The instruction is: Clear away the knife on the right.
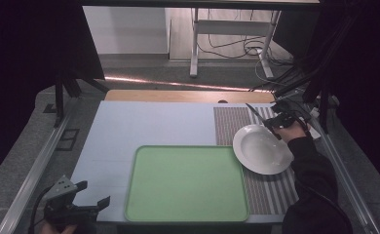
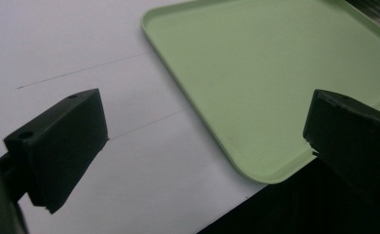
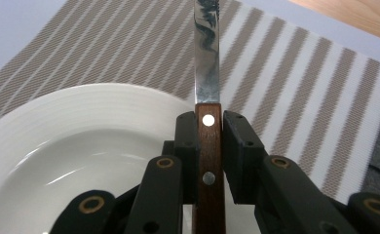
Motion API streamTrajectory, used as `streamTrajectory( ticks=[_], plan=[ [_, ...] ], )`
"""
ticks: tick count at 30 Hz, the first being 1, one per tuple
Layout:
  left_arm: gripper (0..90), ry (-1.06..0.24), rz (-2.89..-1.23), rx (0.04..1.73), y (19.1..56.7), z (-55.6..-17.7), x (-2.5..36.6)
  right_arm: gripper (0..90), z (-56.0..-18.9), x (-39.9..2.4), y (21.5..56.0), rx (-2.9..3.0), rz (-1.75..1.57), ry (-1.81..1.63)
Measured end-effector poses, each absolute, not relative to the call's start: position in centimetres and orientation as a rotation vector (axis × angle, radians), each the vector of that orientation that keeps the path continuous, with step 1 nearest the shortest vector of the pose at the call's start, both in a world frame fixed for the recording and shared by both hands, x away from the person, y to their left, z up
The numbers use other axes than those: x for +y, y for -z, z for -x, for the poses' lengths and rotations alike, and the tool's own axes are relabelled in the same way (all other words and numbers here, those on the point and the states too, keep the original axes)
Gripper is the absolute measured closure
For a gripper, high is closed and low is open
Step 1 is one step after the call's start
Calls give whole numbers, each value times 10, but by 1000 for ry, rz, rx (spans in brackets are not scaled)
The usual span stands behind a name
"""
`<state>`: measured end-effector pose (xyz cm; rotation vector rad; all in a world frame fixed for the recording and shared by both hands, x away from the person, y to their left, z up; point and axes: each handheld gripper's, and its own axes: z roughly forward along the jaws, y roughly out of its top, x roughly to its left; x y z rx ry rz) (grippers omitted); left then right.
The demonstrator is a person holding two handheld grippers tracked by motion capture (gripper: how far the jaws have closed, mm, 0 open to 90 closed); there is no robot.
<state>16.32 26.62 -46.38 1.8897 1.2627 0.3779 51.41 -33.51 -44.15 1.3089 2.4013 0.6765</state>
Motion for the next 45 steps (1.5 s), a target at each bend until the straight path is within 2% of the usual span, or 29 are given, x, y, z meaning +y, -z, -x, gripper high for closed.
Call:
streamTrajectory(
  ticks=[18,29,45],
  plan=[
    [22,-381,-1888,1258,464,-163,266,778,-454,-277,447,2580,-1061,-739],
    [23,-381,-1891,1259,464,-163,266,777,-403,-243,452,2665,-902,-823],
    [23,-383,-1896,1258,464,-163,265,777,-348,-212,469,2761,-777,-822]
  ],
)
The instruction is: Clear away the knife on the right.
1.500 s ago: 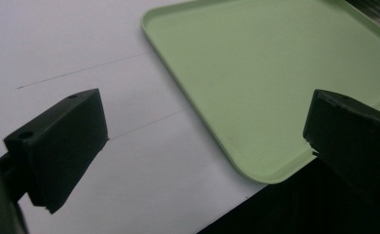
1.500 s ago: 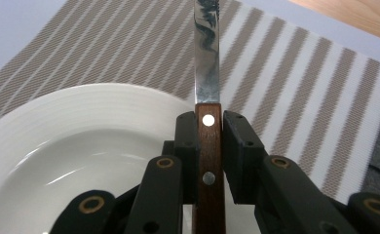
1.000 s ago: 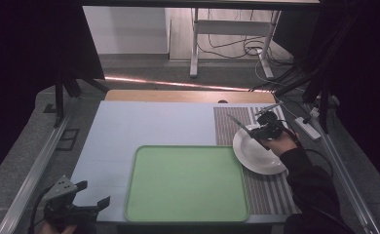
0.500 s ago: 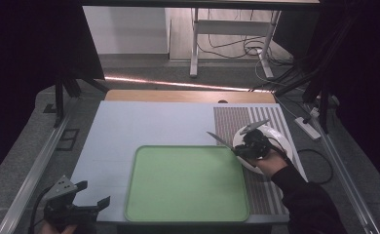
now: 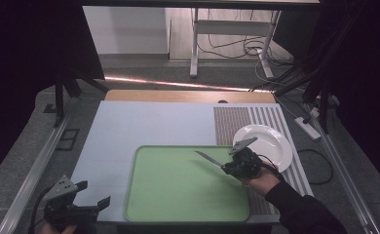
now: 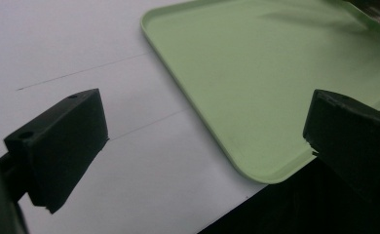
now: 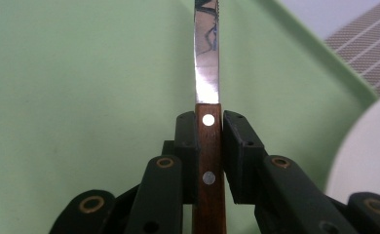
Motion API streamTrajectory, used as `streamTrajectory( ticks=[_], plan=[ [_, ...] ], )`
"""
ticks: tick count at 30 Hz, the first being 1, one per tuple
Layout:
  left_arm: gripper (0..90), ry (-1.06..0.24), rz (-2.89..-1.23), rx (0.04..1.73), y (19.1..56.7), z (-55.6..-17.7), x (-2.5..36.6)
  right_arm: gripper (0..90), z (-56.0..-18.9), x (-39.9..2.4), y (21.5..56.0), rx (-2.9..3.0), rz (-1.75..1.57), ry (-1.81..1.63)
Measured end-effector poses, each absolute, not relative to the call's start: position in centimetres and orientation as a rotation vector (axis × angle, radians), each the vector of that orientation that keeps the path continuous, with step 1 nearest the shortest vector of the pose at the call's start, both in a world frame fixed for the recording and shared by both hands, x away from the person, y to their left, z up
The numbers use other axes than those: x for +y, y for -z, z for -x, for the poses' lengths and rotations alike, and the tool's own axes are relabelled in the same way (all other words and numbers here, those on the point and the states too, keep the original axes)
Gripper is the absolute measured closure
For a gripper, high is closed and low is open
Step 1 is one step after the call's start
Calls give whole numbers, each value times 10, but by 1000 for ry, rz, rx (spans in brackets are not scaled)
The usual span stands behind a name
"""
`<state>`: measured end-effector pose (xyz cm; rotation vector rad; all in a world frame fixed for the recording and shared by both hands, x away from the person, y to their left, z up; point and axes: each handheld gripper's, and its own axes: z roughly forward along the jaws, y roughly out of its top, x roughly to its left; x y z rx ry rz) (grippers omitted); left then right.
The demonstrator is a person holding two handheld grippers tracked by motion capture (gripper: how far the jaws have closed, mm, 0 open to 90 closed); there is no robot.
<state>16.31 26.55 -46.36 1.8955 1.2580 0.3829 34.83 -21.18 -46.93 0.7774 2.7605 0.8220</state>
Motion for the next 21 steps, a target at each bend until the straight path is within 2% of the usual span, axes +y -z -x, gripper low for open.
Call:
streamTrajectory(
  ticks=[16,21],
  plan=[
    [23,-384,-1899,1258,464,-163,265,774,-315,-179,495,2909,-646,-658],
    [23,-384,-1901,1258,464,-163,265,711,-317,-179,492,2923,-642,-665]
  ],
)
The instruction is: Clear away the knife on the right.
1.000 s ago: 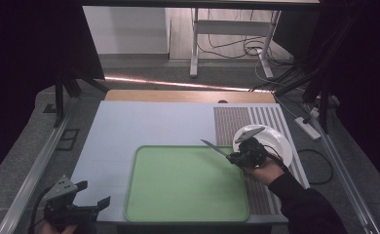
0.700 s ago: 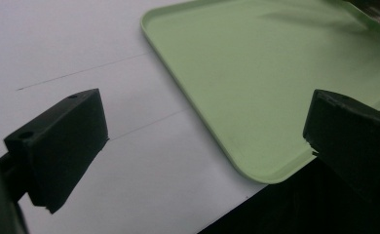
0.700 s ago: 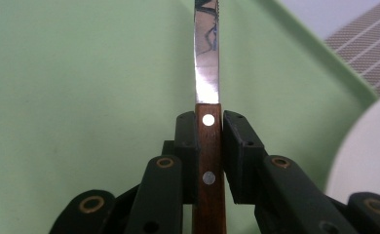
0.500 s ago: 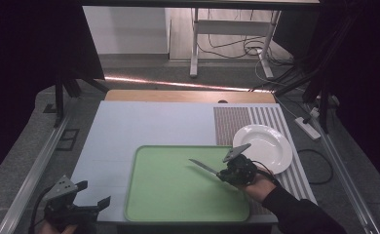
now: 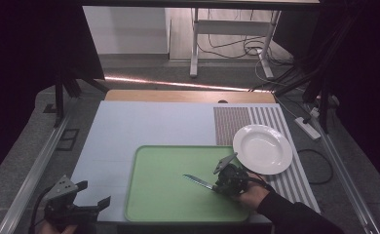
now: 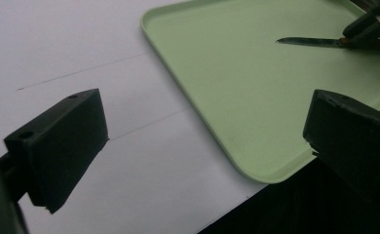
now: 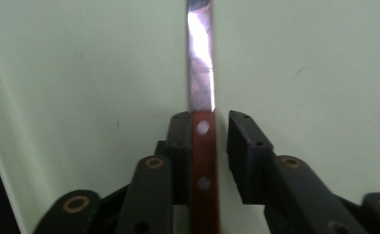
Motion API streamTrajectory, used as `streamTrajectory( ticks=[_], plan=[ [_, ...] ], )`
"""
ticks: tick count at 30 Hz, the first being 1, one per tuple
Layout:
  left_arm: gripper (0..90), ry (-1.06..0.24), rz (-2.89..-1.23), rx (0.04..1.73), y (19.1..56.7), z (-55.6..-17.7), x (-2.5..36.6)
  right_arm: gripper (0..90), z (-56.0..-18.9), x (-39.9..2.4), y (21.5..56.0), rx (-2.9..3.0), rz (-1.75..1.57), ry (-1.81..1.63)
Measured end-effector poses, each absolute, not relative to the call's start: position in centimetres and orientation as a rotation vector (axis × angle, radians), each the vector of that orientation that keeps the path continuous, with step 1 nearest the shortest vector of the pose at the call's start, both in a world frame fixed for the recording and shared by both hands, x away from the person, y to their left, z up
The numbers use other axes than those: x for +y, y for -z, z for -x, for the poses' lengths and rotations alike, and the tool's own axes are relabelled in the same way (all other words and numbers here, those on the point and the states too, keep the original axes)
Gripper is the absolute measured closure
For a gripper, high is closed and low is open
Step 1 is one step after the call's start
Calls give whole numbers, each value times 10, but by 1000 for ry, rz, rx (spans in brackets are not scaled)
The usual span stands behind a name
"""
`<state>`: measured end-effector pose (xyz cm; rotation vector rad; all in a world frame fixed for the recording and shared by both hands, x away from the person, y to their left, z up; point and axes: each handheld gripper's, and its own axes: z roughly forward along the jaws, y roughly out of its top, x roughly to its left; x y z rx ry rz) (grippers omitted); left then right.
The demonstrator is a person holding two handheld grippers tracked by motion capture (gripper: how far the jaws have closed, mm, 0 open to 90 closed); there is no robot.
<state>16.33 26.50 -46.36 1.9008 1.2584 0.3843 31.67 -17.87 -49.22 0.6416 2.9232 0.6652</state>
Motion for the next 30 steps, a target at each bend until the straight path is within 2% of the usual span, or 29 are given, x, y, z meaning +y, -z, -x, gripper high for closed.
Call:
streamTrajectory(
  ticks=[2,5,12,24,30],
  plan=[
    [23,-385,-1904,1259,464,-164,265,736,-317,-177,484,2908,-616,-716],
    [23,-385,-1905,1259,464,-164,264,900,-311,-167,479,2958,-494,-742],
    [24,-387,-1908,1259,464,-164,264,900,-306,-139,498,3021,-297,-579],
    [24,-390,-1912,1255,463,-163,264,900,-338,-180,496,2929,-596,-587],
    [25,-390,-1913,1256,464,-164,264,900,-350,-184,497,2884,-635,-606]
  ],
)
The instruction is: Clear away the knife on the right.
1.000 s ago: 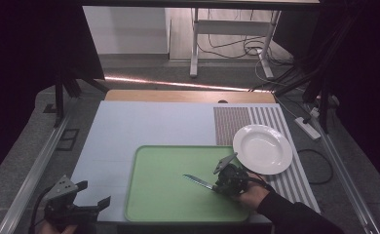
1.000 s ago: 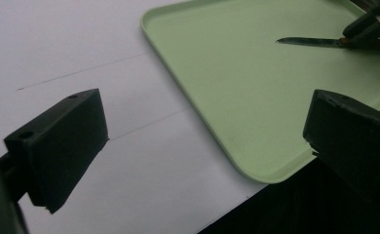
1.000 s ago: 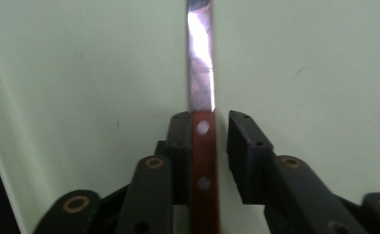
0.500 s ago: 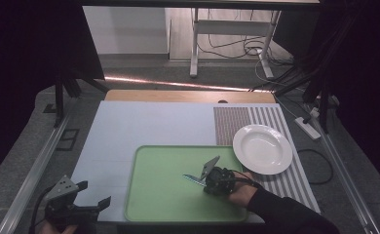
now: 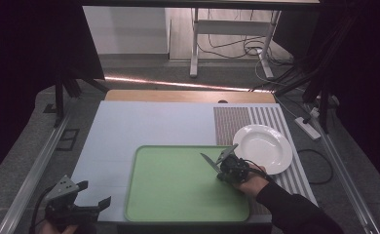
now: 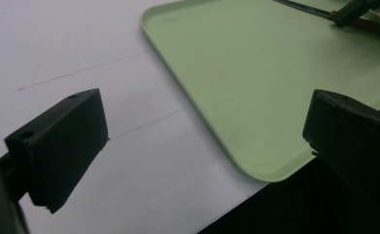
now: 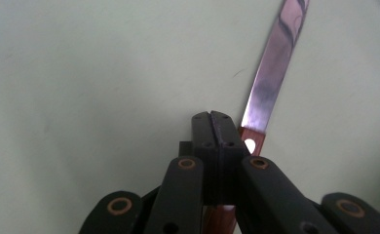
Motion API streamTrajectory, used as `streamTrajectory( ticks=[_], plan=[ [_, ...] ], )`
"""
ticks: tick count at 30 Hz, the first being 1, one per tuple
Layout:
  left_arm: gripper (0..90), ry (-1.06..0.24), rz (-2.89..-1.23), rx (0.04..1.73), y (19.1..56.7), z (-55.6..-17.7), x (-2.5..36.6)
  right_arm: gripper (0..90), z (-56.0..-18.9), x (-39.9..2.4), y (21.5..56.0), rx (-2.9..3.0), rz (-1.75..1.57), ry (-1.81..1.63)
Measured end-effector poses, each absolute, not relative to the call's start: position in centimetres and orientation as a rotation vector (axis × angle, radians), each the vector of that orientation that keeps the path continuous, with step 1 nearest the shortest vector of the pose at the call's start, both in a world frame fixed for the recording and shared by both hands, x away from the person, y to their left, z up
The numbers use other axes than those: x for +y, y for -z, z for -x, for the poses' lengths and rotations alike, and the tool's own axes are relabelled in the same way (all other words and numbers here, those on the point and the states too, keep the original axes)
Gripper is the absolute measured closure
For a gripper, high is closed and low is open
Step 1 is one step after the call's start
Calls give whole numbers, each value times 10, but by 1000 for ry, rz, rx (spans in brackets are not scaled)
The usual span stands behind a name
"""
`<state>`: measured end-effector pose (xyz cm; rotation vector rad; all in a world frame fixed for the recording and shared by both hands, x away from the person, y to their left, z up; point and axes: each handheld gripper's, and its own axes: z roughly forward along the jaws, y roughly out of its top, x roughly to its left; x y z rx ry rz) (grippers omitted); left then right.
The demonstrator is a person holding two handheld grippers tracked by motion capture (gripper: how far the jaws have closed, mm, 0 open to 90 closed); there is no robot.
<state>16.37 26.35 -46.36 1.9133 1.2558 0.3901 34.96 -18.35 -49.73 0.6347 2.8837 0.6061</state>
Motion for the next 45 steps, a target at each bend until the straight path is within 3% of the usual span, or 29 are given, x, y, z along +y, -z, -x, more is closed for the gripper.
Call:
streamTrajectory(
  ticks=[24,45],
  plan=[
    [26,-390,-1922,1260,464,-164,263,900,-381,-182,500,2840,-738,-683],
    [26,-393,-1922,1252,463,-164,263,900,-372,-229,493,2887,-897,-595]
  ],
)
